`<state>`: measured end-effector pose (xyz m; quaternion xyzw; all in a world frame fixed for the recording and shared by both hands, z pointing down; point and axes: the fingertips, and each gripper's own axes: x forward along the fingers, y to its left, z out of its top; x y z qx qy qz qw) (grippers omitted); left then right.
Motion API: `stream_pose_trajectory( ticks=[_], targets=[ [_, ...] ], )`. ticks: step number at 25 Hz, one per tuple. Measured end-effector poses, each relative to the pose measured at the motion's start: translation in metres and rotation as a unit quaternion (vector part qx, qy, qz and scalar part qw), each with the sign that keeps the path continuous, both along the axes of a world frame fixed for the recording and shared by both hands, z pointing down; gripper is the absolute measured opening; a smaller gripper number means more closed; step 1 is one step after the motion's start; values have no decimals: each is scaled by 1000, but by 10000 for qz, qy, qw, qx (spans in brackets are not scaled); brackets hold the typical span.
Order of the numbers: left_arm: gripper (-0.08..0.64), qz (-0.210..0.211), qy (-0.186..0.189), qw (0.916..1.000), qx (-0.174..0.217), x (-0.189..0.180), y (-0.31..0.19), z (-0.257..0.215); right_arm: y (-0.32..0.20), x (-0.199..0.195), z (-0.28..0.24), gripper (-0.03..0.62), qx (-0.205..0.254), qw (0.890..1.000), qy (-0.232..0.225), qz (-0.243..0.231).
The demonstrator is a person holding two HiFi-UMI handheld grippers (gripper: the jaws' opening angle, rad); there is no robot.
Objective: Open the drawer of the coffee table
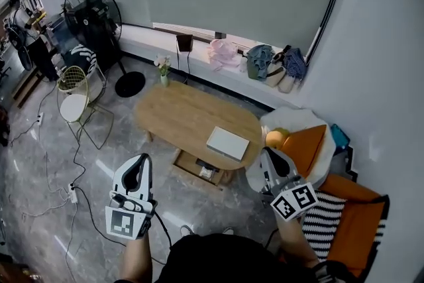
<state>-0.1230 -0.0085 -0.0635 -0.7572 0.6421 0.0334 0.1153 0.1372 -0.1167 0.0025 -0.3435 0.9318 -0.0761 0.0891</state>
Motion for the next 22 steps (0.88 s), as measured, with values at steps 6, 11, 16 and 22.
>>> stream_pose_trajectory(
  ticks=[6, 11, 16, 22],
  targets=[
    [11, -539, -1, 9985, 61, -9, 44, 4, -2, 35, -9, 5, 183, 9989, 96, 431],
    [11, -544, 51, 9985, -25, -6, 47, 17, 4, 36, -7, 5, 252, 9986, 145, 436],
    [11, -443, 37, 9990, 55, 0, 49, 13, 9, 28, -7, 5, 364, 9984, 116, 412],
    [11, -370, 16, 9993, 45, 2, 51, 14, 17, 22, -4, 5, 342, 9985, 151, 391]
  ],
)
